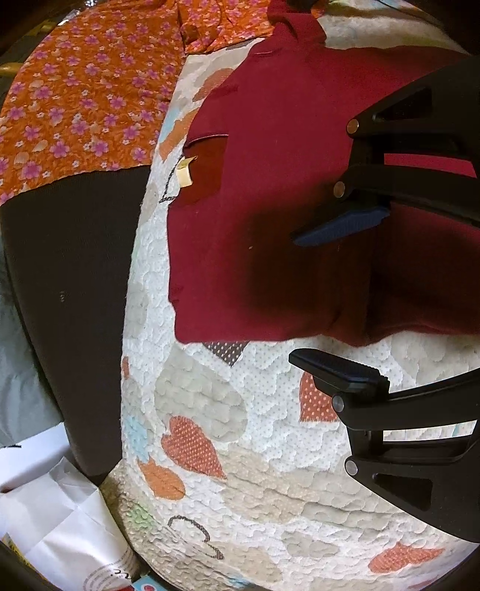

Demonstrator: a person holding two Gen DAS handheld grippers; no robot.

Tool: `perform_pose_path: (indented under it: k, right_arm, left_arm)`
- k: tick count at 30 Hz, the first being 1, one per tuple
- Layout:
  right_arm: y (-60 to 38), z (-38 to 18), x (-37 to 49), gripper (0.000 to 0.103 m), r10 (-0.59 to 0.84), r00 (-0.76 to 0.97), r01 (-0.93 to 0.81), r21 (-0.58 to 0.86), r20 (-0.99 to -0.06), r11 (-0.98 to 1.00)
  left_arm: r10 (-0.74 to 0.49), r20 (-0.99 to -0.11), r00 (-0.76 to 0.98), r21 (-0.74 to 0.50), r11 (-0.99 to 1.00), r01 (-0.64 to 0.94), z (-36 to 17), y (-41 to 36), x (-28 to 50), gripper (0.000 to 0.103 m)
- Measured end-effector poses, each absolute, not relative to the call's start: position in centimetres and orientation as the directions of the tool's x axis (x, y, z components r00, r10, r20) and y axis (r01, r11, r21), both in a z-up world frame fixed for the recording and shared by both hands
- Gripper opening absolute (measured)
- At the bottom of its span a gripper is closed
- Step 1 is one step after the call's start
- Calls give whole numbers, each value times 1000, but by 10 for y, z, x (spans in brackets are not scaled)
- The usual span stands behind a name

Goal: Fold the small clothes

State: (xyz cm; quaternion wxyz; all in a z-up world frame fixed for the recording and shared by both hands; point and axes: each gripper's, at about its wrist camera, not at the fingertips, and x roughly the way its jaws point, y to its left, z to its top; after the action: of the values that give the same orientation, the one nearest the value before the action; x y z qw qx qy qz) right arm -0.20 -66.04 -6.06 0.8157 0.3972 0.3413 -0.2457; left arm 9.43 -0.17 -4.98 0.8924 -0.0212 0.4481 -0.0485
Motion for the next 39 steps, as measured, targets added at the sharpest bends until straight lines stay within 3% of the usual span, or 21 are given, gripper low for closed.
perform_pose_path:
  k: [4,13,15,17,18,26,30,34,37,39]
  right_arm:
    - [-684,-73,-14,48,-57,698,653,603,-714,458]
    - [-690,-77,-34,45,-40,722,635,639,-690,434]
    - [-693,-82,-27,39,-38,727,627,639,-686,445]
    - [-693,-84,-24,14,-42,720,628,626,-692,461]
    - [-691,-80,-26,9,-52,718,628,614,-694,478]
    - [-617,26,-35,8,-29,851,383,583,-524,717]
    - [-528,81,2,7,155,884,122,538,-440,834]
    - [-428,107,44,6,333,846,-111,474,-415,873]
    - [-417,99,43,6,303,852,-84,459,-427,885]
    - [-440,76,38,9,197,856,45,449,-478,892]
  left_arm:
    - [-99,-801,590,-55,994,91,-53,-10,95,58]
    - [-91,-800,594,-41,994,97,-55,-13,92,58]
    - [-87,-800,594,-39,995,94,-54,-12,93,58]
    - [-87,-798,597,-41,995,90,-54,-11,92,58]
    - [-89,-795,600,-45,995,88,-52,-10,92,58]
    - [-120,-774,622,-114,992,51,-40,3,92,58]
    - [-138,-755,641,-145,989,42,-30,11,90,58]
    - [-137,-743,655,-157,987,27,-23,20,91,58]
    - [-154,-746,648,-182,983,24,-22,27,92,58]
    - [-160,-748,645,-191,981,23,-22,28,92,58]
